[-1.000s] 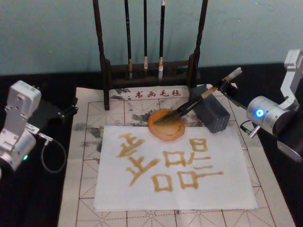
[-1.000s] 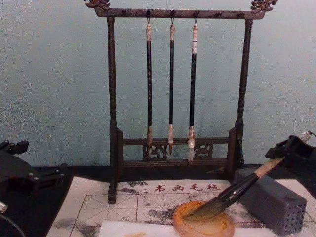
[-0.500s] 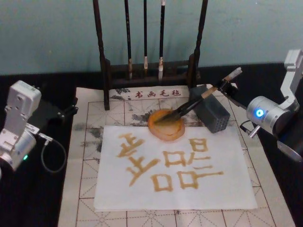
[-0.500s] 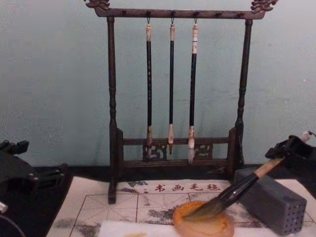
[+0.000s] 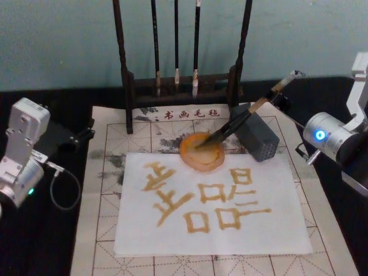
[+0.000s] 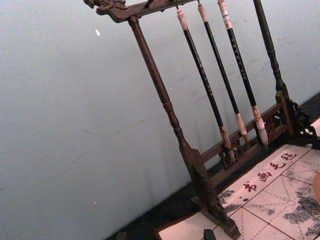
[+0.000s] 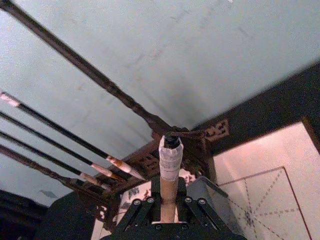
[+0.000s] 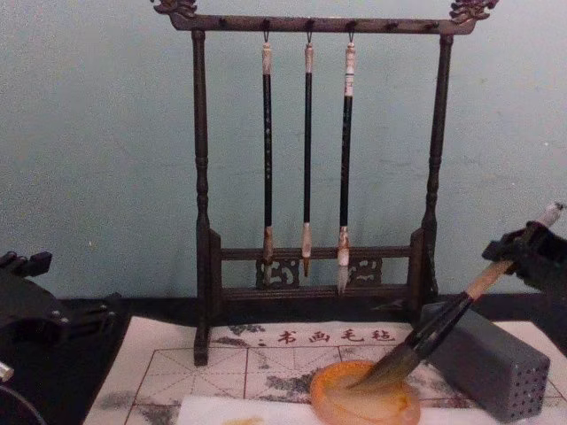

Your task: Pick up the brush from the inkstone, write on the paper, then place the brush back to its original position.

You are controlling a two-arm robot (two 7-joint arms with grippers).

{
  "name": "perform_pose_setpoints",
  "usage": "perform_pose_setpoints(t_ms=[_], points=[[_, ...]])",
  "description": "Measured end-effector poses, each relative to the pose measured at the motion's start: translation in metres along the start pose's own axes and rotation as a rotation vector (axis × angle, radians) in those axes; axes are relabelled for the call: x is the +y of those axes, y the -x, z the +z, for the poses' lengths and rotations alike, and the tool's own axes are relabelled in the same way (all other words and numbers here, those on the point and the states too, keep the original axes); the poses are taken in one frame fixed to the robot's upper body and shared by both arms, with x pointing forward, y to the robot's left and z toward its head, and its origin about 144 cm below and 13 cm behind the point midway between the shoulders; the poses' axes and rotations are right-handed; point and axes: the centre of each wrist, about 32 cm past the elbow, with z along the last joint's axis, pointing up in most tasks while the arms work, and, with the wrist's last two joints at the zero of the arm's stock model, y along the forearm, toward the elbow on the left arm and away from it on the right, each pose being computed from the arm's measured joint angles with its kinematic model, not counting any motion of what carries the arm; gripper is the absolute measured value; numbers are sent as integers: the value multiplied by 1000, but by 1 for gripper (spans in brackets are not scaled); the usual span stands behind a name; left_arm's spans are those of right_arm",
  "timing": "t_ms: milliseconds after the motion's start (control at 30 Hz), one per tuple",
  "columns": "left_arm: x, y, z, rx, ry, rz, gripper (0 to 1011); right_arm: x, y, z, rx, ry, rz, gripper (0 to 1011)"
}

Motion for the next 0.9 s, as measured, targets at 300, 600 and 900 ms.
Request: perform_pose_setpoints(t_ms=[300,600,900], points=[[0,0,0,0,0,0,1001,-11,6,-3,-137,-60,55,198],[0,0,0,0,0,0,1001,-17,7,-6,-237,-83,76,198],[0,0,0,0,0,0,1001,-20,7,-8,-299,-100,74,198]])
